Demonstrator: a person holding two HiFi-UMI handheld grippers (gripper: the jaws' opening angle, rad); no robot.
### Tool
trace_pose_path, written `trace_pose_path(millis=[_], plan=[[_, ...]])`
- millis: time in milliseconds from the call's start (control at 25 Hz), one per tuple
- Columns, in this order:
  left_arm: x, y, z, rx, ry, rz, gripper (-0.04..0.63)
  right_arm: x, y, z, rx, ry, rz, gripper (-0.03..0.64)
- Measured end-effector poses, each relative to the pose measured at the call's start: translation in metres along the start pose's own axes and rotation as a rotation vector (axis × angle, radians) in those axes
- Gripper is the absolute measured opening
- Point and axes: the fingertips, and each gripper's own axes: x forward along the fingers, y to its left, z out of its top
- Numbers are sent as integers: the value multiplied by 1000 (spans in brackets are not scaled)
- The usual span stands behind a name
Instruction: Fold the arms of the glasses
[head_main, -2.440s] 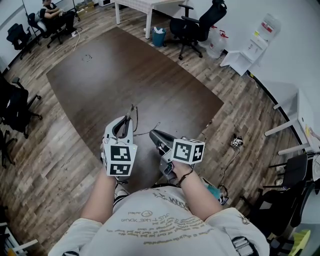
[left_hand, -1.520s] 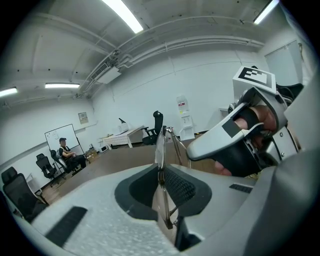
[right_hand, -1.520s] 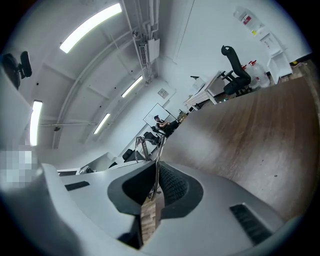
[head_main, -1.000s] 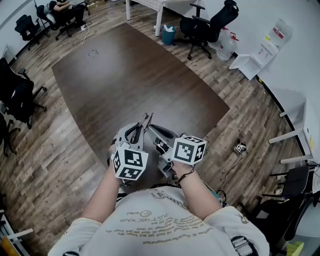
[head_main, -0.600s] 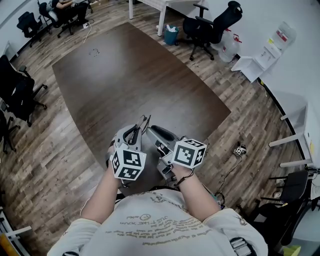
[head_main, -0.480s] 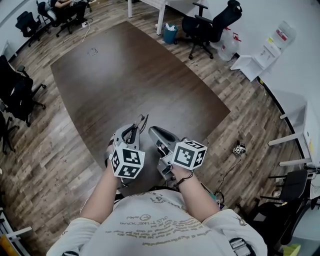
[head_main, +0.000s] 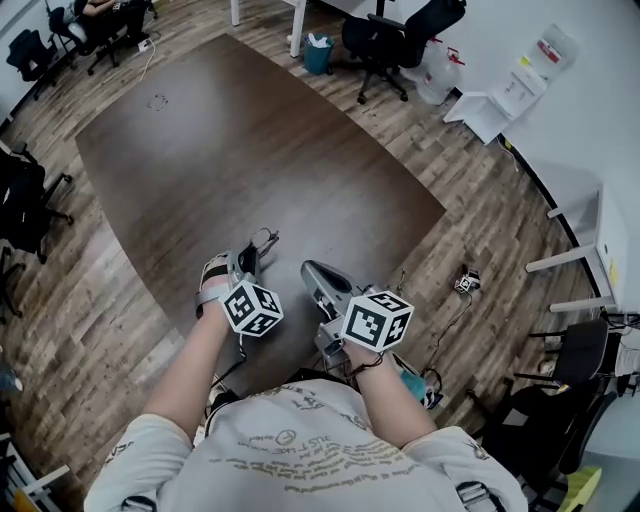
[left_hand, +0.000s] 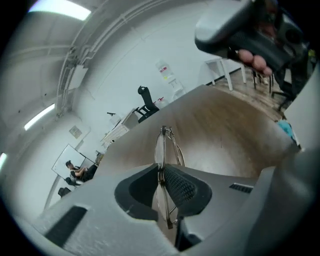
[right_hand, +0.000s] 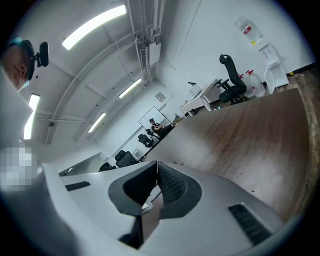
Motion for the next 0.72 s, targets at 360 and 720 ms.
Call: trace_pose_path(millis=[360,720], plan=[[43,-40,-12,268,54,-23,51,-4,-15,-6,14,14,-14,20],[63,-55,-45,371,144,-38,55,-6,-23,-6,21,10,-45,20]])
